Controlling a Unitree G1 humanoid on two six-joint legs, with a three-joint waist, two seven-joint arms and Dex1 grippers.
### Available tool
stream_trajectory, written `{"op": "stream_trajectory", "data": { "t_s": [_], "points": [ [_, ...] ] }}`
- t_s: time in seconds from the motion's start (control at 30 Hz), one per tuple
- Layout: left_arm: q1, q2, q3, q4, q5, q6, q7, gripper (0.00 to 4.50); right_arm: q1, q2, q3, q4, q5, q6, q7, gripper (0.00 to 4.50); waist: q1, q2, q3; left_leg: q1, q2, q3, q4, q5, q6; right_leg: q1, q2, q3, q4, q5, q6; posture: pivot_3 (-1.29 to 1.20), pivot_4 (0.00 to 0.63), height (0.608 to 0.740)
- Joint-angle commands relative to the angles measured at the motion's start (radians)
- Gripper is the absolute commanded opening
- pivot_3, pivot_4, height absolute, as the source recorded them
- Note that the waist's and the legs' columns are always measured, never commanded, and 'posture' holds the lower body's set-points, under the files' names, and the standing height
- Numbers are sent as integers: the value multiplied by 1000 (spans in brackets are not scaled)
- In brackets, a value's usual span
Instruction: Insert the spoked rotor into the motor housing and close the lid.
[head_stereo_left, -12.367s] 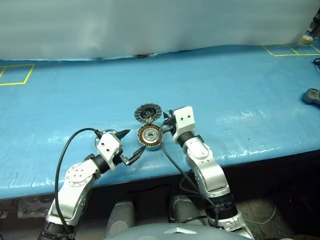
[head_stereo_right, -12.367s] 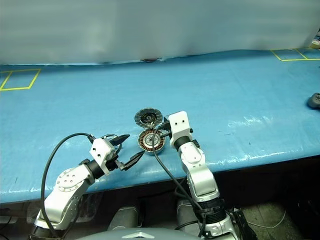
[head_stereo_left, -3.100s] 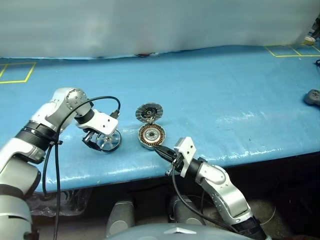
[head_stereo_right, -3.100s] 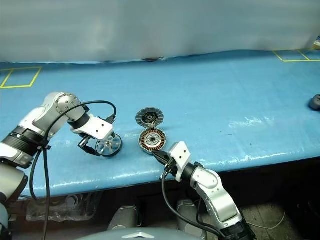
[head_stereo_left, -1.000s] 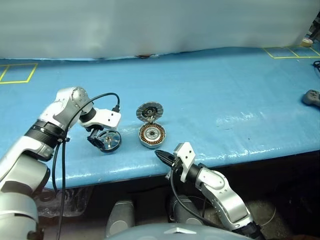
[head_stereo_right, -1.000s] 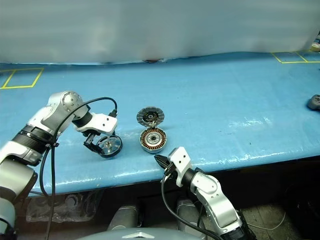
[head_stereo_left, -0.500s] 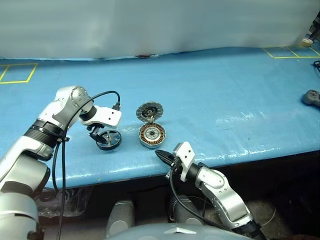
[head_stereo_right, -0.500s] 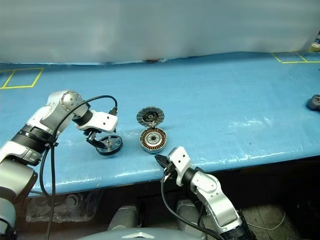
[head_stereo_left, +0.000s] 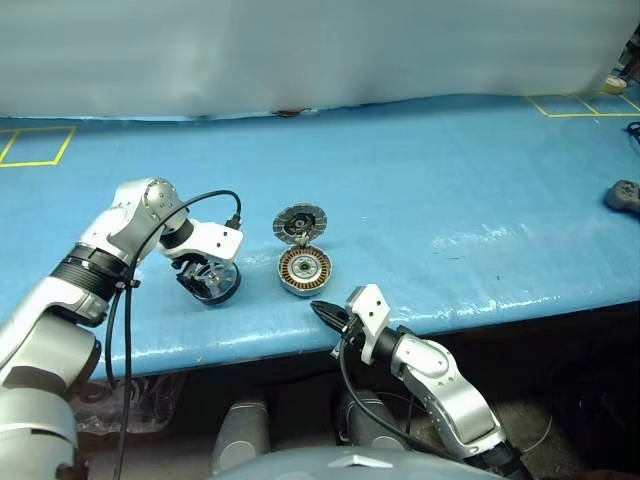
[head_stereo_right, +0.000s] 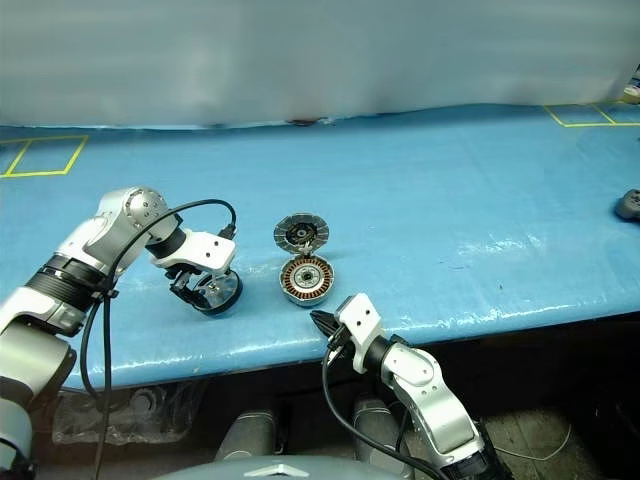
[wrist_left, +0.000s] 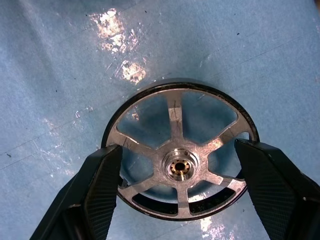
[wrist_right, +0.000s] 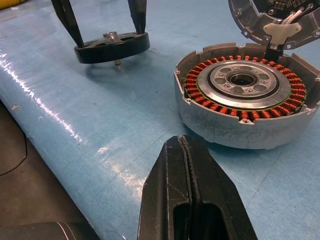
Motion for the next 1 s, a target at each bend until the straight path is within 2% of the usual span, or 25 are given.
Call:
{"op": "stream_trajectory", "data": {
  "t_s": [0.03,0.43,0.53,0.67,0.73,1.0],
  "points": [
    [-12,1,-5,-8,-5,5,-2,3902,3,4,-2,-27,1,-4,-6,0,0,0,0,0,0,0,0,0,0,0,0,0,0,0,0,0,150,740],
    [-18,0,2,-3,9,11,-2,3902,8,5,-2,-30,0,-5,-14,0,0,0,0,0,0,0,0,0,0,0,0,0,0,0,0,0,150,740],
    [-14,8,-13,-14,-1,21,-2,3364,6,6,-2,-29,-1,-6,-14,0,0,0,0,0,0,0,0,0,0,0,0,0,0,0,0,0,150,740],
    [-12,11,-18,-15,1,23,-2,2047,7,7,-3,-30,-2,-5,-14,0,0,0,0,0,0,0,0,0,0,0,0,0,0,0,0,0,150,740],
    [-13,14,-20,-12,6,21,-2,1534,10,6,-4,-31,-3,-4,-14,0,0,0,0,0,0,0,0,0,0,0,0,0,0,0,0,0,150,740],
    [-9,1,-1,-9,23,17,4,1532,8,6,-5,-33,-2,0,-14,0,0,0,0,0,0,0,0,0,0,0,0,0,0,0,0,0,150,740]
  ]
}}
